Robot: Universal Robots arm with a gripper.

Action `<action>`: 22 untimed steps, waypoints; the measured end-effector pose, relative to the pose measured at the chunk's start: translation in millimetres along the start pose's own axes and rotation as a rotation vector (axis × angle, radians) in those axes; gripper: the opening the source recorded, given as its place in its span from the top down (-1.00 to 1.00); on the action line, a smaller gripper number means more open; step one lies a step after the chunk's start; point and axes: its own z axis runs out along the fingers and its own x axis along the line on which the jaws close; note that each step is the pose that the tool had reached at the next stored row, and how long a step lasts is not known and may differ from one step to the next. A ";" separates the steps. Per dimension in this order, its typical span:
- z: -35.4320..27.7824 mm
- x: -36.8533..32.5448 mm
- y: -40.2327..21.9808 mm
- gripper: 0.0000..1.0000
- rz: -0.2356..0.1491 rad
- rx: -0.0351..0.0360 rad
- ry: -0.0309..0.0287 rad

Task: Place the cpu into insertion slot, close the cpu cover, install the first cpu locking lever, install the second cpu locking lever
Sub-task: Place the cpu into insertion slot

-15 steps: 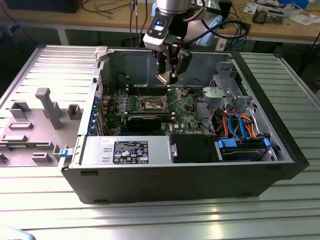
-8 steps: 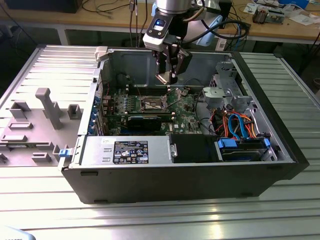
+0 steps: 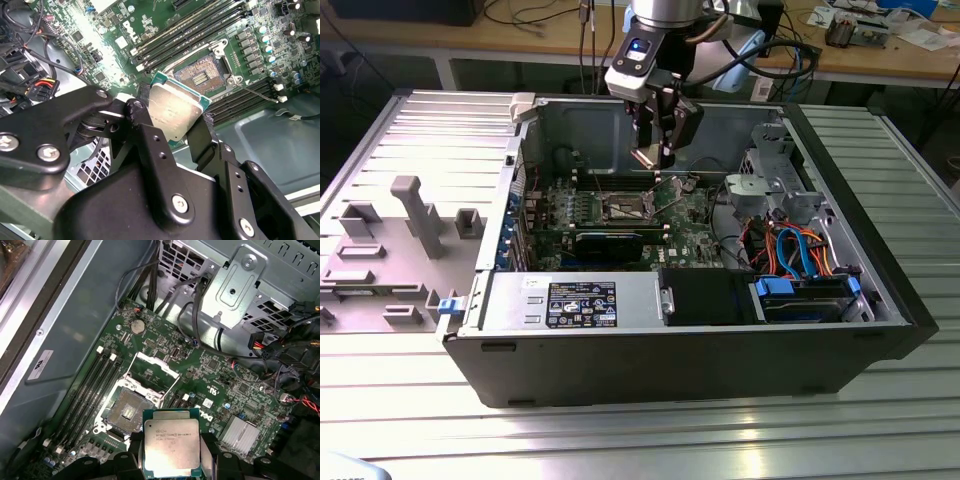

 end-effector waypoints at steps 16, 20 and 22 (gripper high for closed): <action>0.2 0.0 0.0 -0.09 0.019 0.0063 -0.0086; 0.3 0.0 0.0 -0.09 0.022 0.0075 -0.0103; 0.3 0.0 0.0 -0.09 0.025 0.0083 -0.0113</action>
